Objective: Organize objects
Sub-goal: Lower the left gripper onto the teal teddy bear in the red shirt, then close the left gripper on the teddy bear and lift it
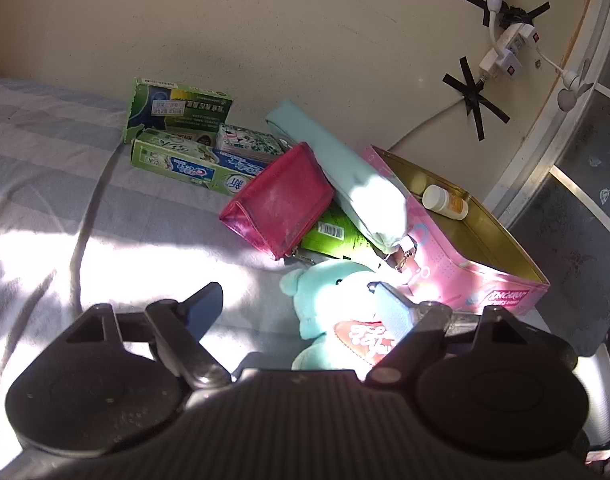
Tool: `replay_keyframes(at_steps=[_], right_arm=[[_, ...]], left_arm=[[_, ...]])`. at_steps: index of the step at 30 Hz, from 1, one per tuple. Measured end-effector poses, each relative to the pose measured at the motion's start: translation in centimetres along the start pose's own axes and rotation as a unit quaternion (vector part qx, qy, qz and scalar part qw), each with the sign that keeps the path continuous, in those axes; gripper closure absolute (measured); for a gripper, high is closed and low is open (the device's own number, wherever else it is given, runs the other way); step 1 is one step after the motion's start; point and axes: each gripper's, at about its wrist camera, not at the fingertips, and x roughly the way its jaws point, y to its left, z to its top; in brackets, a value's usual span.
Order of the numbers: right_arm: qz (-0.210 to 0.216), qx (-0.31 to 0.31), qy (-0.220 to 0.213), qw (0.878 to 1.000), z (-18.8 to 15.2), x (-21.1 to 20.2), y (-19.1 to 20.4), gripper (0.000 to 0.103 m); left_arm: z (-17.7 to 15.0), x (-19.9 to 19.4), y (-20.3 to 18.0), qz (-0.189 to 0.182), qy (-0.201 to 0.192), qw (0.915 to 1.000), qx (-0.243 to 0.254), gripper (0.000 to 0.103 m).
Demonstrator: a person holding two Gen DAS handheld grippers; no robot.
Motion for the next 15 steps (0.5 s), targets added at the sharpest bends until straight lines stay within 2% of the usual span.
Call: replay_keyframes(at_steps=[3,5,6,7,9,11,13,15], right_arm=[[0.011,0.015,0.026,0.999,0.5,2.4,-0.8,0.018],[0.017,0.04,0.035,0.998,0.7,3.8,-1.6,0.02],[0.015,0.05,0.034,0.998,0.8,4.4,-1.8,0.023],[0.014,0.052,0.025,0.998,0.7,4.3,-1.9,0.028],[0.015,0.056,0.002,0.998,0.5,3.1,-2.0,0.04],[0.003,0.049,-0.041,0.998,0.5,0.9,-2.0,0.041],[-0.034,0.015,-0.098,0.994,0.6,-1.9,-1.7,0.041],[-0.09,-0.024,-0.151,0.984,0.5,-4.3,-1.8,0.041]], left_arm=[[-0.6,1.3,-0.7,-0.007,0.023,0.9997,0.004,0.02],[-1.3,2.7,-1.0,-0.017,0.05,0.9986,0.005,0.043],[-1.4,2.9,-1.1,-0.04,0.056,0.9976,-0.004,0.05],[-1.4,3.0,-1.4,-0.056,0.063,0.9964,-0.008,0.062],[-1.0,2.0,-3.3,-0.028,0.044,0.998,0.035,0.062],[-0.3,0.8,-5.3,-0.039,0.021,0.9971,0.062,0.062],[0.5,-0.1,-7.6,-0.055,-0.011,0.9936,0.098,0.062],[1.4,-0.2,-10.3,-0.07,-0.041,0.9879,0.132,0.061]])
